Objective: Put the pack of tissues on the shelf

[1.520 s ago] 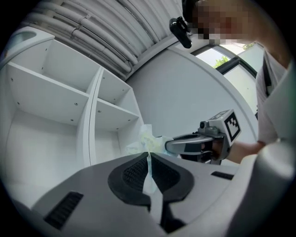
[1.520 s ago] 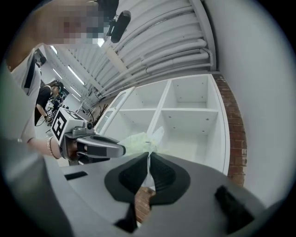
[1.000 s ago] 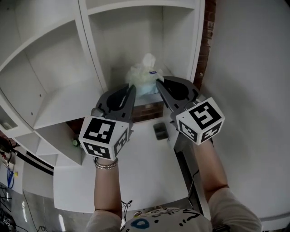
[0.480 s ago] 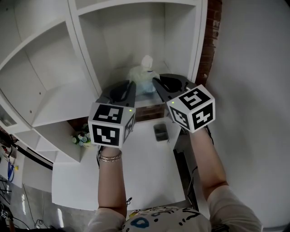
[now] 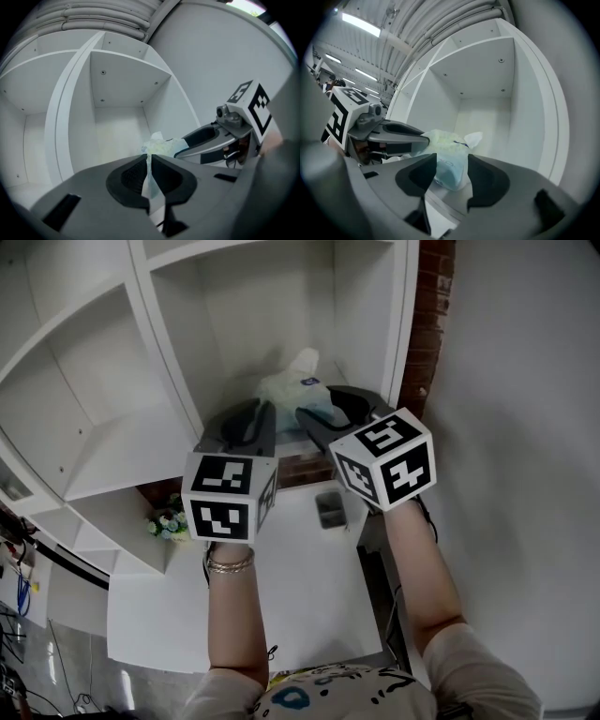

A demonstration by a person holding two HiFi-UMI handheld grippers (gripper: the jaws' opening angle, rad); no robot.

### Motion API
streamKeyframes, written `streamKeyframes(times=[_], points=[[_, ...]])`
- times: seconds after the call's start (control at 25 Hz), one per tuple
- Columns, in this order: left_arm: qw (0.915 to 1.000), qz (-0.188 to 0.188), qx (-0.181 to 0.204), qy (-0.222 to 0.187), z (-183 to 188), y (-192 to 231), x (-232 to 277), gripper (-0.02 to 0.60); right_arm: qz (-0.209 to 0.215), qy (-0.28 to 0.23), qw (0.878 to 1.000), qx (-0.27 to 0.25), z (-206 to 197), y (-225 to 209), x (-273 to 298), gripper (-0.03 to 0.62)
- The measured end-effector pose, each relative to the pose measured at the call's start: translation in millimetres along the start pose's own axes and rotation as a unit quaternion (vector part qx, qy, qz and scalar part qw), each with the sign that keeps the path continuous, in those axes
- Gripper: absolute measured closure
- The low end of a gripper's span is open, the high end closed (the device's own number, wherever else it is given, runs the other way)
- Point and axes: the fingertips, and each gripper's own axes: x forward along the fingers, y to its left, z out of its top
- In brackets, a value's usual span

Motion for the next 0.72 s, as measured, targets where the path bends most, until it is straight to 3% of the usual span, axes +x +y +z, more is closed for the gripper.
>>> streamKeyframes(times=[0.08,0.2,0.48,0.72], points=[[1.0000,0.007,0.001,-0.007,2,1,-5,0.550,0.001,-0.001,1.000,0.011,-2,0,-2,0.385],[0.9999,0.008,0.007,-0.010,3,3,-11,0.469,0.001,-0.007,1.000,0.028,-1,-4,-8,0.373],[0.9990,-0.016,0.008,-0.040,9,3,-35,0.451,-0.029,-0.053,0.998,0.017,16,-4,-35,0.369],[0.9948,-0.062,0.014,-0.080,17,-4,-71,0.453,-0.010,-0.126,0.992,0.007,33,23,-68,0.370]])
